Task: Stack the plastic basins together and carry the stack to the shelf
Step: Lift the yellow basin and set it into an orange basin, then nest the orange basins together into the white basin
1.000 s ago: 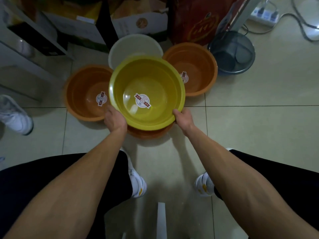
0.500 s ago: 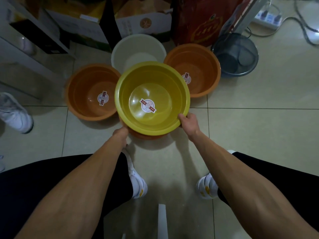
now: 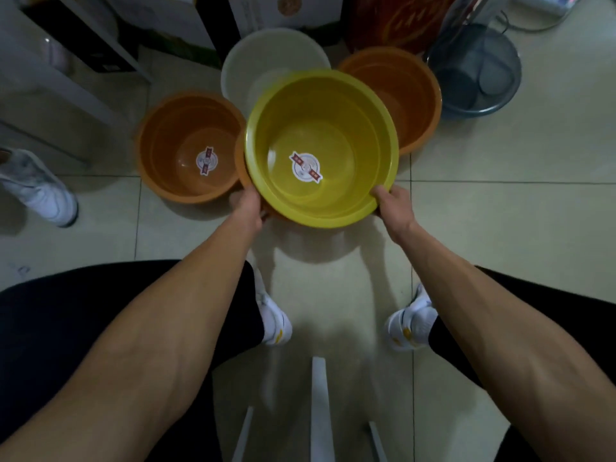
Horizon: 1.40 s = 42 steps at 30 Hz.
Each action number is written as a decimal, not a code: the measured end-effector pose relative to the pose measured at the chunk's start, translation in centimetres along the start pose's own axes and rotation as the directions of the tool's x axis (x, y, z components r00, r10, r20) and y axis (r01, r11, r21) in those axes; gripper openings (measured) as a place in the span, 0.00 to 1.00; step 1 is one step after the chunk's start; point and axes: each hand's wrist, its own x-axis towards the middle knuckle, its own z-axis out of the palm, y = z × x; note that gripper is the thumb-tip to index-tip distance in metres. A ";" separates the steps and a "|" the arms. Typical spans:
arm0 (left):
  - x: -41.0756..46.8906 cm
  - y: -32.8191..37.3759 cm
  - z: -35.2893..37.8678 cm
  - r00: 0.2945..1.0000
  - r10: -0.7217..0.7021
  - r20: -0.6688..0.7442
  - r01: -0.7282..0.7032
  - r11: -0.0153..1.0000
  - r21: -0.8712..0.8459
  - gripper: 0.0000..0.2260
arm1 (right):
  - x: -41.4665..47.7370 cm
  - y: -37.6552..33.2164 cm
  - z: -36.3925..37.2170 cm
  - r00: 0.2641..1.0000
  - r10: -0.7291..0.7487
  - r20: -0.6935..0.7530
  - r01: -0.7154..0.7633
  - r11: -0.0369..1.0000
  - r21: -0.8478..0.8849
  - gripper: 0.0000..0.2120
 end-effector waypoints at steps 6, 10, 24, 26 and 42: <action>-1.6 1.9 0.5 0.991 0.106 -0.076 -0.109 0.993 -0.044 0.07 | -0.4 -1.9 -0.7 0.994 -0.020 -0.110 0.038 0.985 0.169 0.06; -2.5 2.0 0.6 0.980 0.133 -0.150 -0.154 0.978 -0.142 0.08 | 0.0 -3.4 -2.3 0.969 0.006 -0.248 0.074 0.946 0.314 0.07; -7.9 6.4 0.5 0.973 0.230 -0.019 -0.198 0.787 -0.584 0.19 | -3.8 2.1 -7.9 0.774 0.303 -0.556 -0.008 0.883 0.470 0.14; -8.7 6.2 1.0 0.969 0.247 0.015 -0.198 0.812 -0.549 0.19 | -5.1 4.0 -7.6 0.794 0.313 -0.521 -0.102 0.914 0.394 0.11; -6.3 -4.5 -0.2 0.985 -0.032 0.172 -0.010 0.971 0.238 0.06 | -4.1 10.6 -4.9 0.958 0.288 0.000 -0.286 0.950 -0.128 0.15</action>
